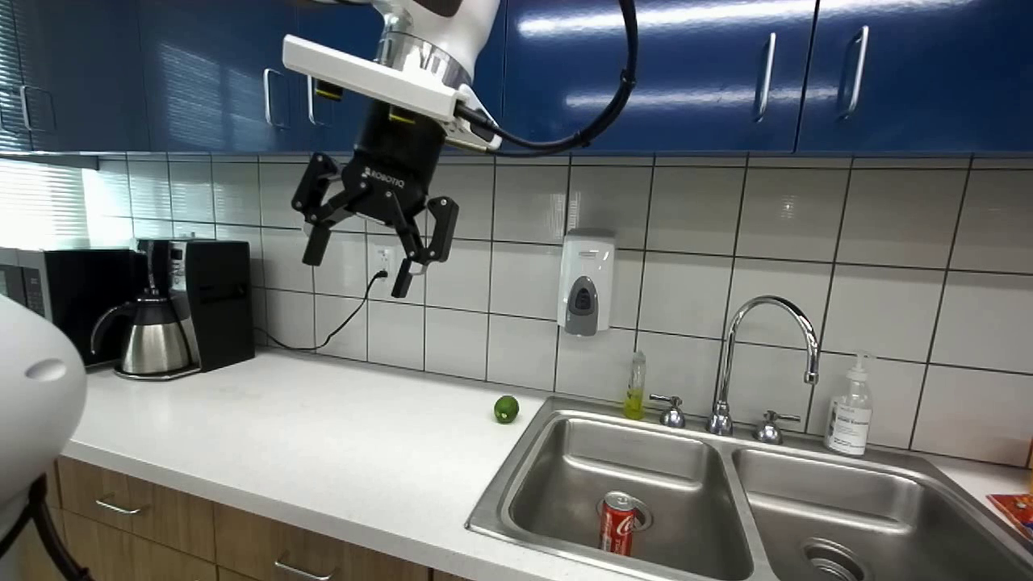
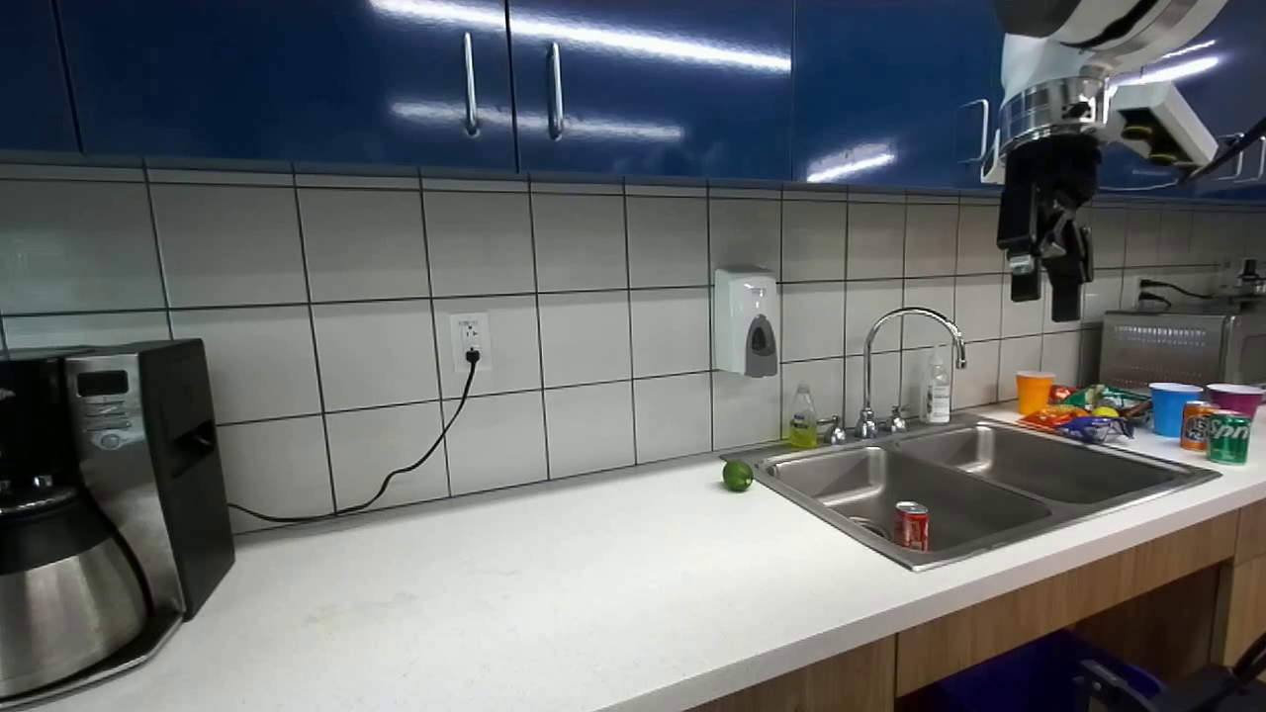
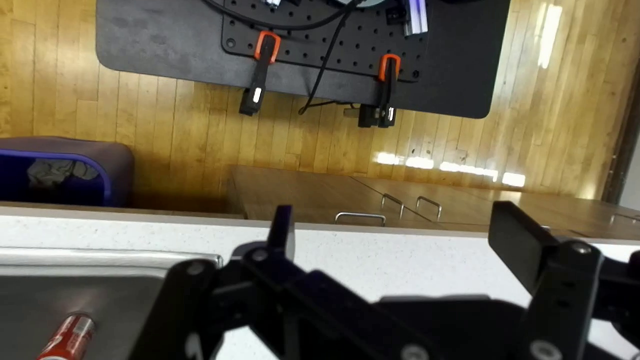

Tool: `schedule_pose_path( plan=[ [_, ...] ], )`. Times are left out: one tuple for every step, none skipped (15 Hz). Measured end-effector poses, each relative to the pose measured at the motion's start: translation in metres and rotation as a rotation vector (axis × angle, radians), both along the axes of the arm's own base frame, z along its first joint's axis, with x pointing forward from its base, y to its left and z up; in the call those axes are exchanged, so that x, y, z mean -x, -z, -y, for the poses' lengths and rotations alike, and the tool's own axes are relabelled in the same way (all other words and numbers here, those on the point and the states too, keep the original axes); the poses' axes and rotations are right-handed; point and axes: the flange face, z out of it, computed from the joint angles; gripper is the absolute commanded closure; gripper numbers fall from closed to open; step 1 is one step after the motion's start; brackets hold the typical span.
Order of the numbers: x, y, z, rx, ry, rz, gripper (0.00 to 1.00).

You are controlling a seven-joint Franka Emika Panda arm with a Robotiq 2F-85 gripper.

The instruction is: Take the can out of the sink

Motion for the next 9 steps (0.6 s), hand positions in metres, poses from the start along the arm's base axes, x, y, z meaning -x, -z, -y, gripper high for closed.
schedule_pose_path(
  plan=[
    [-0.007, 0.004, 0.003, 0.006, 0.011, 0.012, 0.00],
    [-0.016, 0.010, 0.008, 0.013, 0.026, 0.027, 0.00],
    [-0.024, 0.016, 0.013, 0.019, 0.042, 0.039, 0.00],
    [-0.033, 0.024, 0.019, 0.027, 0.060, 0.051, 0.00],
    [-0.043, 0.032, 0.026, 0.034, 0.081, 0.062, 0.00],
    [-0.052, 0.041, 0.034, 0.040, 0.104, 0.071, 0.00],
    [-0.061, 0.050, 0.041, 0.046, 0.127, 0.078, 0.00],
    [-0.070, 0.060, 0.048, 0.052, 0.152, 0.084, 0.00],
    [-0.079, 0.069, 0.056, 0.057, 0.177, 0.090, 0.00]
  ],
)
